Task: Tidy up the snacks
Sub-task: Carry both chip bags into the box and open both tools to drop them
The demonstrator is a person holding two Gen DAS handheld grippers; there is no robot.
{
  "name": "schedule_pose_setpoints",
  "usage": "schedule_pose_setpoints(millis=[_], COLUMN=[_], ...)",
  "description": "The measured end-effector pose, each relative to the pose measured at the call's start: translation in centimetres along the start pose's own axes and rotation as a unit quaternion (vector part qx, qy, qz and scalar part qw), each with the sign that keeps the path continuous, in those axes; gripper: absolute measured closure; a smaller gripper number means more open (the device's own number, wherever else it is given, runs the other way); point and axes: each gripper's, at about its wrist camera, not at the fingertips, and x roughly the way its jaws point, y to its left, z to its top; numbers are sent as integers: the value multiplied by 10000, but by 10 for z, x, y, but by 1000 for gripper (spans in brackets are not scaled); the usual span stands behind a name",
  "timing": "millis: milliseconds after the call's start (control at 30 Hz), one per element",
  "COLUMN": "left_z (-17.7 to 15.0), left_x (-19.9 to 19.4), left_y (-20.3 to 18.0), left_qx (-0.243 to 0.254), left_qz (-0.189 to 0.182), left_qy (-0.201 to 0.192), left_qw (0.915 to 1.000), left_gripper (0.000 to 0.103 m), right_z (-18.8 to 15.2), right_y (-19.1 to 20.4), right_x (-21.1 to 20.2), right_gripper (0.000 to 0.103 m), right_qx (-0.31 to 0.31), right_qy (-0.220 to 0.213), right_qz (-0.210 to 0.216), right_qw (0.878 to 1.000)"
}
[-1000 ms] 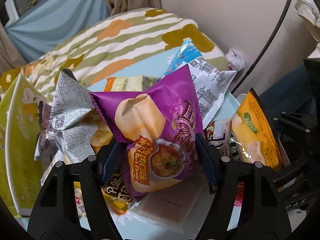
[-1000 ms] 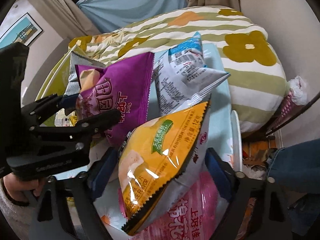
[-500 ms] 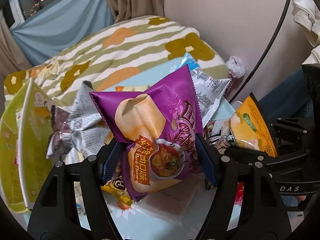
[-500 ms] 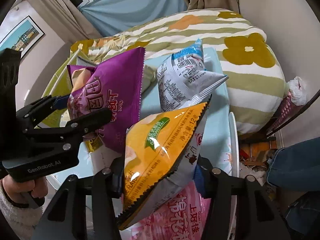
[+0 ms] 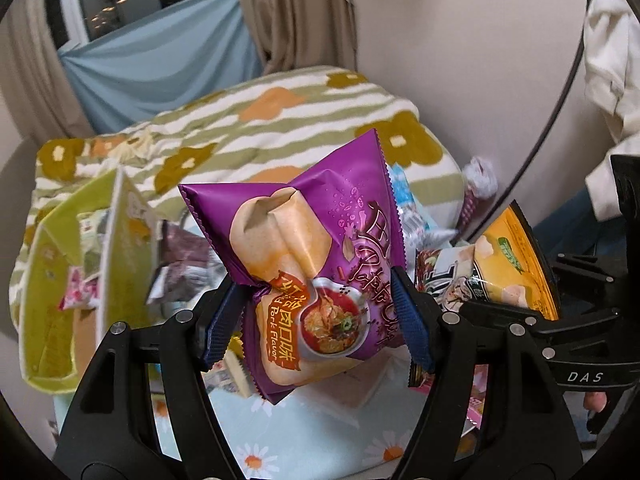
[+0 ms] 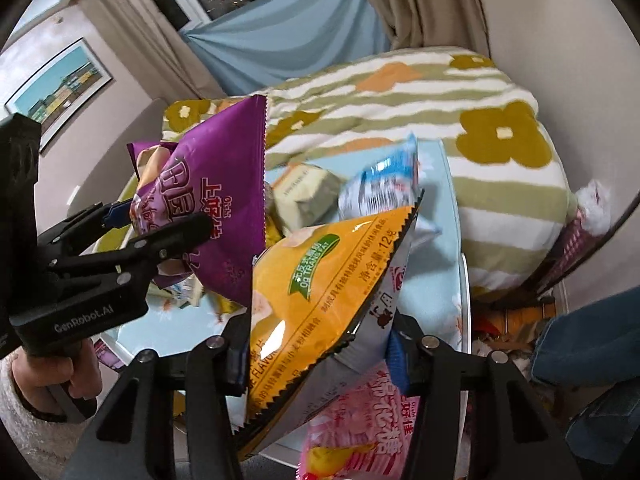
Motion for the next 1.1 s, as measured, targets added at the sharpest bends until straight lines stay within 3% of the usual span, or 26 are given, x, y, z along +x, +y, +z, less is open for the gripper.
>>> schedule_pose_setpoints(millis=[200,533,700,900,1100], left_z=[1,-3,-15,-46,-74], left_x=[-43,-84,-83,-50,-14], left_y=[33,146,216,297,335], left_qx=[-470,-1076,-1306,-1737,-1916], left_qz=[397,1111,1301,1455,1300], left_qy=[-299,-532,-375,107,550], left_qw=[9977,9865,9822,9739,9713], left_gripper=[33,33,31,31,25], right_z=[18,60,81,105,111], right_y=[34,125,185,243,284], right_x=[-21,-10,18,70,122], right_gripper=[55,55,55,55,55], right_qx=[-467,-1141,-1341,-1390,-1527], right_qy=[-207,-453,-523,-371,-55], right_qz=[211,606,771,909,849], right_qw=[9985,9906,9866,9854,9846])
